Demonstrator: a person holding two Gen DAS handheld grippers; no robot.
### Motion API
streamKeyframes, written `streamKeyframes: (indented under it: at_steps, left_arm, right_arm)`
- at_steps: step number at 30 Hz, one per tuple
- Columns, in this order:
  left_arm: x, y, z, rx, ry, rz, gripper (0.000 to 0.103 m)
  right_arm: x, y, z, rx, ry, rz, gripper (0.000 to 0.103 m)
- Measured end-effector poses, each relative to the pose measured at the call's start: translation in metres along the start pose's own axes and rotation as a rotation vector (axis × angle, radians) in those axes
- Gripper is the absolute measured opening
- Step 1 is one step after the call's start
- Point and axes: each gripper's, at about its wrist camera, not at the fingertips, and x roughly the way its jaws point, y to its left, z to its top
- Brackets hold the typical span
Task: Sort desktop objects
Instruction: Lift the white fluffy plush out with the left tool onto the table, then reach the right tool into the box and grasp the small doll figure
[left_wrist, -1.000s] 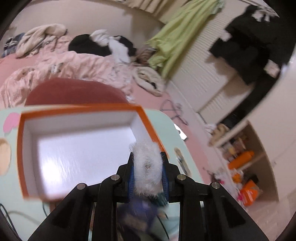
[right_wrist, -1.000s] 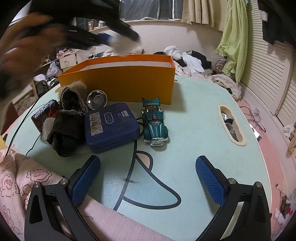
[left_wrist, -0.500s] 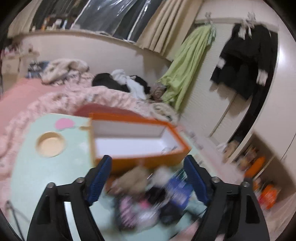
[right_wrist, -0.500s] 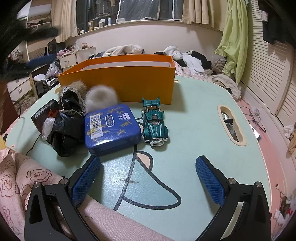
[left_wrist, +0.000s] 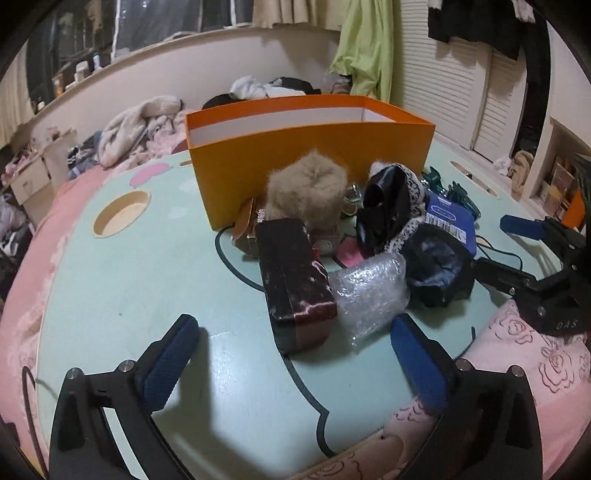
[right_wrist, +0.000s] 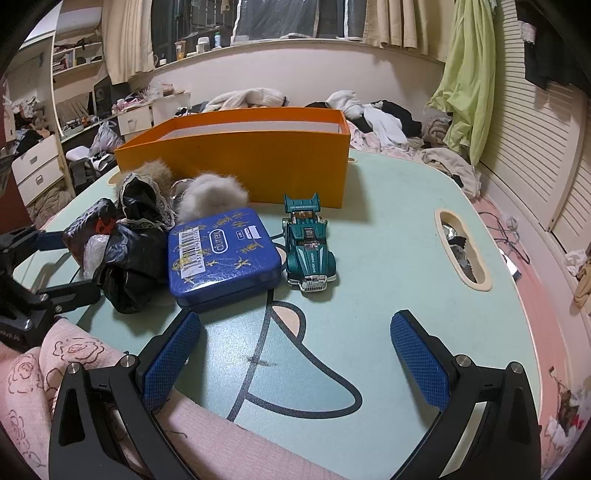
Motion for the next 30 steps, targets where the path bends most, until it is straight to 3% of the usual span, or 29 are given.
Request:
streamKeyframes:
  at_steps: [24, 25, 26, 27, 28, 29, 30]
  left_arm:
    - [0.002, 0.002, -0.002, 0.001, -0.008, -0.001, 0.103]
    - [0.002, 0.002, -0.002, 0.001, -0.008, -0.001, 0.103]
    - [0.002, 0.002, -0.002, 0.0, -0.008, -0.002, 0.103]
    - [0.004, 0.002, -0.005, 0.0, -0.009, -0.003, 0.103]
    - [0.005, 0.001, -0.007, 0.0, -0.009, -0.003, 0.103]
    - [0.006, 0.0, -0.008, 0.0, -0.01, -0.004, 0.103]
    - [0.006, -0.001, -0.008, 0.001, -0.011, -0.004, 0.103]
  right_arm:
    - [0.003, -0.01, 0.005, 0.006, 0.026, -0.012, 0.102]
    - [0.002, -0.011, 0.005, -0.004, 0.024, 0.002, 0.096]
    - [-0.002, -0.012, 0.006, -0.019, 0.013, 0.02, 0.073]
    - [-0.005, -0.013, 0.008, -0.035, 0.009, 0.027, 0.059]
    - [-0.01, -0.016, 0.014, -0.049, 0.006, 0.02, 0.035]
    - [-0.013, -0.019, 0.021, -0.053, -0.003, 0.021, 0.026]
    - [-0.018, -0.024, 0.033, -0.056, -0.023, 0.023, 0.025]
